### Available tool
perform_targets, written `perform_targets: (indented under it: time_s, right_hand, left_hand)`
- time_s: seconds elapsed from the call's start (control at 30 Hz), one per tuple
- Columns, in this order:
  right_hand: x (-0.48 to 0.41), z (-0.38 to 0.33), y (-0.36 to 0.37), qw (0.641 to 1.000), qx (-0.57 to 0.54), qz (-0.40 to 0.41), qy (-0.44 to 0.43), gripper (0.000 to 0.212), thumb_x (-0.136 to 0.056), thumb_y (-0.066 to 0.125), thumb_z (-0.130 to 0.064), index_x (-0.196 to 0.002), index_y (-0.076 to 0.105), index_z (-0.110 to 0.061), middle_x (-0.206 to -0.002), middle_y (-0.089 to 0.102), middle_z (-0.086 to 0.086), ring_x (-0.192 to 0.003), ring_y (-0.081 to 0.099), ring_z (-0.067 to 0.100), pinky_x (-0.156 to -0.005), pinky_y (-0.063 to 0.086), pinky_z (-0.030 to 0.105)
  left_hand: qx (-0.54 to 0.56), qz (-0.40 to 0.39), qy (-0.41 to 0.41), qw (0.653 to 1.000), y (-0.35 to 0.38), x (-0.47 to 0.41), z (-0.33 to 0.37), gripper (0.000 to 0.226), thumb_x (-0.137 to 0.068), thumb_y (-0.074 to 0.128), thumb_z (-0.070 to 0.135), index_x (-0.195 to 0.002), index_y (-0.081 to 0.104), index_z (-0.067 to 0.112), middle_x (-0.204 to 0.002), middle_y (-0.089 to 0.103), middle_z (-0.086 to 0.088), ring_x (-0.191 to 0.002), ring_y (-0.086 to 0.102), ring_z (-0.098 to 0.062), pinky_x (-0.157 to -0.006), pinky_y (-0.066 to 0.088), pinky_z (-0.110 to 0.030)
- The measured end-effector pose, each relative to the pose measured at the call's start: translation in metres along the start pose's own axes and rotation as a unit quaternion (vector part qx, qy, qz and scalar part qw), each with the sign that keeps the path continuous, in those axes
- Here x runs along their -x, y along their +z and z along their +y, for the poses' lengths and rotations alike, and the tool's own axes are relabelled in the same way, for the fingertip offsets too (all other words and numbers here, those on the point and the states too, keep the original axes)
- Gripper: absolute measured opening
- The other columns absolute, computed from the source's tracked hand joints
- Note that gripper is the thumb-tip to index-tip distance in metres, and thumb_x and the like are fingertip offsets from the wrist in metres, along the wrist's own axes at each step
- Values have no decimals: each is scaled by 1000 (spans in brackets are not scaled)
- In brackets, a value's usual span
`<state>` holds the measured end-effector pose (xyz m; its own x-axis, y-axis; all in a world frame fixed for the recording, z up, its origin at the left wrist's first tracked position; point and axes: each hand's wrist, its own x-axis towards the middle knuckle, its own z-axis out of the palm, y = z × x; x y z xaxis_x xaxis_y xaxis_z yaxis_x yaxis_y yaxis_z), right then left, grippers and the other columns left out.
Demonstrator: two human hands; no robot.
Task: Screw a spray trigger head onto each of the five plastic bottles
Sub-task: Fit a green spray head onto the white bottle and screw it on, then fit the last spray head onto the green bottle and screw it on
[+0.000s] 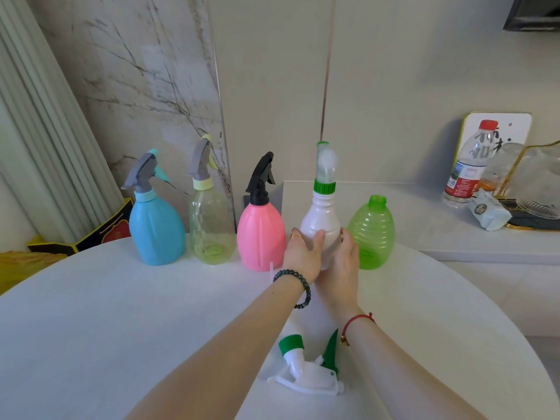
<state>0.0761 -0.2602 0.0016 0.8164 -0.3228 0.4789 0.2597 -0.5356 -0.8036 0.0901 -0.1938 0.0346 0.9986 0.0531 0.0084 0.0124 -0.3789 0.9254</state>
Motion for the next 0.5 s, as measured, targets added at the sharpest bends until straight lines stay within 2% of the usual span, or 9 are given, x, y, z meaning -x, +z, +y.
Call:
perform_targets:
  time_s: [0.07,0.17,0.23,0.3,0.37,0.43,0.5]
  right_hand:
    - [0,-2,0,1000,-4,-4,8,59,-75,70,-12,-124,37,-5,-116,49,15,-92,35,9,-75,30,17]
    - [2,-2,-8,999,30,-38,20,61,-76,65,-5,-129,35,-7,-123,44,15,-107,44,25,-87,39,29]
    - [3,-3,-23,997,75,-18,-24,54,-74,57,5,-124,43,-7,-118,47,16,-111,44,32,-88,36,31]
    - [-4,-7,-42,989,105,57,-85,48,-69,55,8,-115,50,-5,-111,50,19,-107,47,38,-86,33,30]
    - [-26,-10,-58,980,125,126,-91,50,-69,59,2,-118,49,-4,-117,51,23,-109,46,41,-90,31,35]
    - [-53,-10,-69,984,133,110,-43,59,-76,62,-9,-130,39,-5,-133,43,23,-122,39,40,-99,29,40]
    - [-75,-5,-75,991,133,24,2,61,-82,60,-19,-136,33,-9,-142,37,19,-131,33,35,-106,27,41]
  left_hand:
    - [5,1,-11,1000,1,-2,0,57,-91,36,44,-134,25,8,-125,49,-7,-117,46,-24,-83,25,-24]
    - [4,-20,-11,1000,0,-6,-2,60,-91,35,44,-137,20,8,-134,45,-10,-121,44,-27,-88,29,-26]
    - [7,-23,-13,1000,-2,-6,-2,60,-92,34,43,-137,21,5,-135,43,-11,-124,41,-27,-94,30,-29]
    - [12,-10,-17,1000,-4,-4,-1,53,-92,34,41,-126,32,1,-122,50,-14,-121,44,-30,-90,32,-30]
    - [13,3,-15,1000,-5,0,-2,48,-92,35,40,-111,40,-4,-104,53,-22,-110,50,-35,-87,36,-35]
    - [16,4,-6,1000,-8,6,-4,38,-92,37,38,-87,43,1,-78,46,-14,-86,51,-33,-78,38,-34]
    - [19,-8,5,1000,-12,13,-5,36,-92,38,36,-67,31,11,-66,32,-2,-64,38,-20,-61,32,-23]
